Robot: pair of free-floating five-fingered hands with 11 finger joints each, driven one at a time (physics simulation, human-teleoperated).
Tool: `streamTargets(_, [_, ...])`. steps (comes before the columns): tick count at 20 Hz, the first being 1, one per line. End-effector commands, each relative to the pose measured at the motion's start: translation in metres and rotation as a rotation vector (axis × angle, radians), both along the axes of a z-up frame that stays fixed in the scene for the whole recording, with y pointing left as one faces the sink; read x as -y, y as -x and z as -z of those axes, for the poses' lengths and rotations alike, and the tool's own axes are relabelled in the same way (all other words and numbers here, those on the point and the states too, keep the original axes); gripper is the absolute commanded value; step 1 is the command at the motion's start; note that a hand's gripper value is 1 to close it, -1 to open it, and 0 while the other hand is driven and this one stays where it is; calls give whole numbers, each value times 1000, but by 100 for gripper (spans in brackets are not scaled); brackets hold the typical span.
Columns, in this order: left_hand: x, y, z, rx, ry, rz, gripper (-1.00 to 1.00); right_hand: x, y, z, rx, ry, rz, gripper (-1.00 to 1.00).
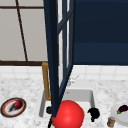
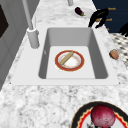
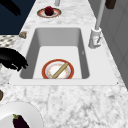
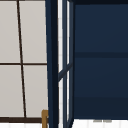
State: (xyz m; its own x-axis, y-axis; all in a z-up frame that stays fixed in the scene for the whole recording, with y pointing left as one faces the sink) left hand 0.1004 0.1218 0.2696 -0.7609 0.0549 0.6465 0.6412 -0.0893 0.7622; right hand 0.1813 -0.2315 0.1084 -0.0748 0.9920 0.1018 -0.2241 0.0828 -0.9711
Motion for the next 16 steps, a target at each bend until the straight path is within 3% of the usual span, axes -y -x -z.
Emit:
streamTargets(1, [8,-9,31,0,16,-54,-100,0,0,0,0,0,0,0])
streamTargets(3, [23,-12,47,-10,2,-66,-100,0,0,0,0,0,0,0])
streamTargets(4, [27,-7,55,-25,1,-56,-100,0,0,0,0,0,0,0])
streamTargets(5, [35,-8,63,-28,-28,-33,-100,0,0,0,0,0,0,0])
streamTargets(6, [35,-8,71,-27,-28,-32,-100,0,0,0,0,0,0,0])
streamTargets(7, [26,-12,79,-28,-4,-28,-100,0,0,0,0,0,0,0])
streamTargets(8, [22,-26,87,-20,-1,-4,-100,0,0,0,0,0,0,0])
streamTargets(10, [28,-36,102,-3,2,0,-100,0,0,0,0,0,0,0])
streamTargets(13, [9,-63,120,-32,13,8,-100,0,0,0,0,0,0,0])
streamTargets(16, [-6,-67,128,-23,50,24,-100,0,0,0,0,0,0,0])
